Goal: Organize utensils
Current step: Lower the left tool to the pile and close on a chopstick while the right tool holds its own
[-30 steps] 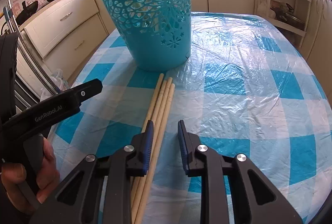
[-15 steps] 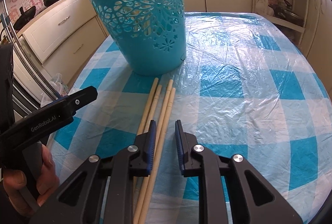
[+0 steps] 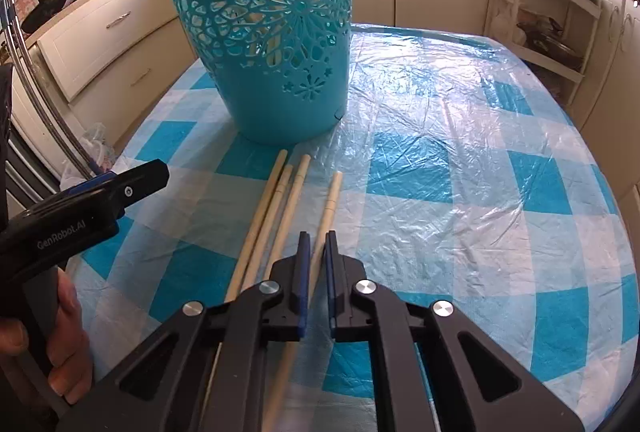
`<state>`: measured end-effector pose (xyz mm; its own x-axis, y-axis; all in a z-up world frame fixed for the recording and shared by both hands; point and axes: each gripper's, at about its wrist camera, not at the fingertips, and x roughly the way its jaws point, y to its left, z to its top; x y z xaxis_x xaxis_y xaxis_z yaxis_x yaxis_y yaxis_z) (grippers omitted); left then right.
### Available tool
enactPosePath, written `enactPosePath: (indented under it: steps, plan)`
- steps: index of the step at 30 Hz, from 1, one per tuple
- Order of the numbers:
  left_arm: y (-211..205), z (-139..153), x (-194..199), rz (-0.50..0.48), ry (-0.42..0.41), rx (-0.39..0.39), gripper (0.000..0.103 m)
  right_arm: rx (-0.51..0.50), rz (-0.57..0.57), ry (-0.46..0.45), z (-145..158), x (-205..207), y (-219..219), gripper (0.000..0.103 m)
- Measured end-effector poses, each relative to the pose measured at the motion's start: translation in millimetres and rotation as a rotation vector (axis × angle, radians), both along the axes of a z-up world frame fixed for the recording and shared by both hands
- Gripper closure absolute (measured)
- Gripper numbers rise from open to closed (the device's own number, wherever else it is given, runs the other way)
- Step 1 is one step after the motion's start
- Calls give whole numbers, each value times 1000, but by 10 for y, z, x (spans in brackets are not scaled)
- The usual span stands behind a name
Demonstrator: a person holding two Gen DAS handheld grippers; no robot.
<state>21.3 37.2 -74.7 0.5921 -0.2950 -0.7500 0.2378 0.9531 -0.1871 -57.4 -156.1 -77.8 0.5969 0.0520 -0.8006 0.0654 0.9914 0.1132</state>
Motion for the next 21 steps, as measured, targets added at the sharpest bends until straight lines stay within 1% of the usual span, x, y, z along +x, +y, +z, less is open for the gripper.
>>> enactPosePath:
  steps: [2,4,7,9,11,16,21]
  plan:
    - [-30,9,-16,-19,-7,8,20,-14,23,2,2,-14,-22,97]
    - [-126,29,-55,-69,-16,42,20,-2,36,-4,-7,-53,-79,97]
    - [-362,38,-157,-164,-21,98,20,60,31,-28,-31,-114,-188,97]
    - [-489,28,-200,-201,-18,124,20,91,23,-31,-38,-124,-235,97]
    - [-593,5,-207,-213,-10,156,20,115,21,-33,-42,-128,-254,97]
    - [-728,-68,-148,-203,40,187,20,184,13,-34,-57,-130,-308,97]
    - [-800,-72,-158,-199,43,226,20,203,13,-33,-60,-111,-310,97]
